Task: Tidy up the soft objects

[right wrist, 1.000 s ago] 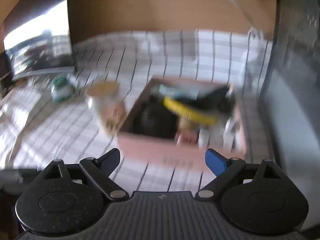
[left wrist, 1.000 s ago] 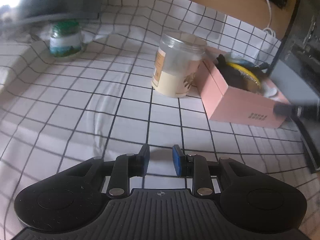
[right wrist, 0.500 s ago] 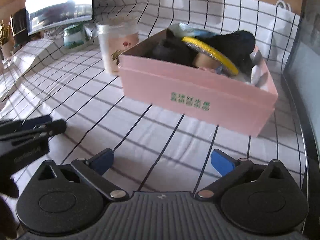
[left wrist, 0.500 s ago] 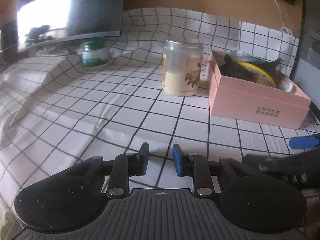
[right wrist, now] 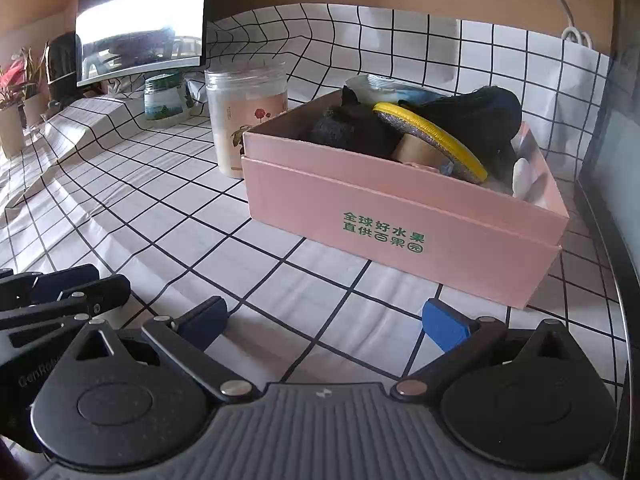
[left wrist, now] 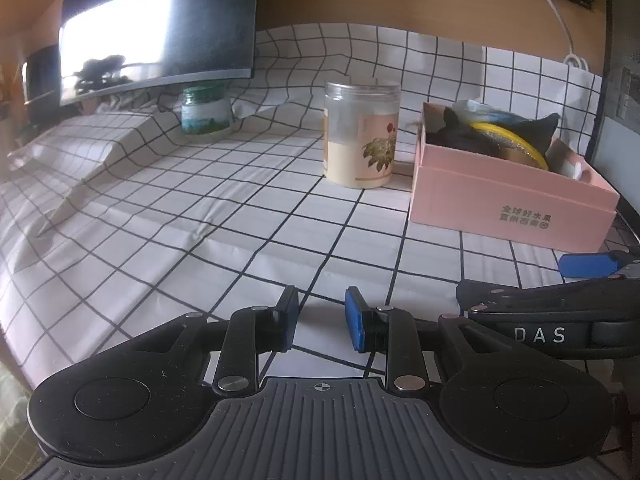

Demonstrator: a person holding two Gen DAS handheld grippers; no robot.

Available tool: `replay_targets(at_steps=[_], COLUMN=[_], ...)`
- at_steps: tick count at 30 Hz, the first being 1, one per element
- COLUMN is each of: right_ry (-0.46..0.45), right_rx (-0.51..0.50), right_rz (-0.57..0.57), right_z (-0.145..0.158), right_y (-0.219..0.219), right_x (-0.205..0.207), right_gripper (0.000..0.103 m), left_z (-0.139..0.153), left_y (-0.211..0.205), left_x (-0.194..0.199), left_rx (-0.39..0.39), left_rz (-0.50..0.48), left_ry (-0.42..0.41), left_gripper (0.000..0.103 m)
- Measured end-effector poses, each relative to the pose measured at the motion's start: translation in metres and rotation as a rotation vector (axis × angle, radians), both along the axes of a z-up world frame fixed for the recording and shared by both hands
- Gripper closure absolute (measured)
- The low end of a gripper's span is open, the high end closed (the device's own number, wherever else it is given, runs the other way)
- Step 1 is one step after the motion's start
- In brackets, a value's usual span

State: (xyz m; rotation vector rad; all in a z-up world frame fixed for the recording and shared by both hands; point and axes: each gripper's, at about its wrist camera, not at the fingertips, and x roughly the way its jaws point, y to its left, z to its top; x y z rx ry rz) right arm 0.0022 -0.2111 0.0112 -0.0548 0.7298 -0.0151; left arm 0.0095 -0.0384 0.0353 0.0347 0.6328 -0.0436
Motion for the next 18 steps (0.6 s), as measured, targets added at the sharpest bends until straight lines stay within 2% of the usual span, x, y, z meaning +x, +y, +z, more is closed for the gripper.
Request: replay_targets(at_steps=[18], right_ry=[0.0], right_rx=[0.002], right_rz=[-0.001], right_z=[0.0006], right_y=[0.0002], right_x=[-0.0002], right_gripper=[0.0], left_z=[-0.0007], left_y=[0.0003], left_x=[-0.0029], left_rx=[-0.008], left_rz=[0.001], left_ry=[-0.009], left_gripper=[0.074])
